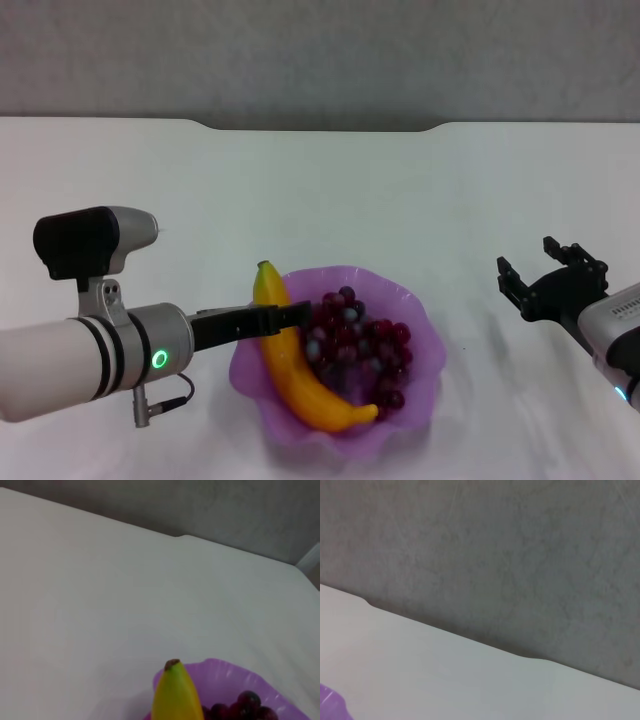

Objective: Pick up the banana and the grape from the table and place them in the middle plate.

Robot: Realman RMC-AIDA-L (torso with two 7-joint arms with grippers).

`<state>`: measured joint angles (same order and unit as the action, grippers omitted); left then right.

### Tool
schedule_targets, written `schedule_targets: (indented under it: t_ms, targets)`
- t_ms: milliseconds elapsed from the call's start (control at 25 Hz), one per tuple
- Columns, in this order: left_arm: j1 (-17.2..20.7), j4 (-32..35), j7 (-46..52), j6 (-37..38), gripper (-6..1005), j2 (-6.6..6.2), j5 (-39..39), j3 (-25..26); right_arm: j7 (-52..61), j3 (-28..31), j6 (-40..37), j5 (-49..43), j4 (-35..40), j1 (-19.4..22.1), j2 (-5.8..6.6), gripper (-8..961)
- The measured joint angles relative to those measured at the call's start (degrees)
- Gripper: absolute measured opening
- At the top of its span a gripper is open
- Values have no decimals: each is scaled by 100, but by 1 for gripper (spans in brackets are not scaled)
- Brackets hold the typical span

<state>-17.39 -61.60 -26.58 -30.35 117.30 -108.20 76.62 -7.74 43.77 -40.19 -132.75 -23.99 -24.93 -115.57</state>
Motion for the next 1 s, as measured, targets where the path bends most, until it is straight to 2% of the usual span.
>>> schedule_targets:
  t_ms: [120, 400, 720, 880, 1000]
  targets:
    - [13, -9, -205, 4, 736, 1, 162, -26, 0, 0, -2, 3, 0, 6, 0, 666]
    - [275, -155, -805, 304, 882, -14, 683, 40, 0, 0, -19, 0, 3, 30, 0, 666]
    - [959, -679, -2266, 821, 877, -11, 1094, 597, 1, 0, -25, -2, 2, 43, 0, 666]
    - [1222, -620, -3116, 1322, 876, -12, 1837, 783, 13, 0, -30, 13, 0, 43, 0, 666]
    - [1282, -405, -3892, 1516, 876, -3, 2540, 815, 18, 0, -33, 26, 5, 43, 0, 666]
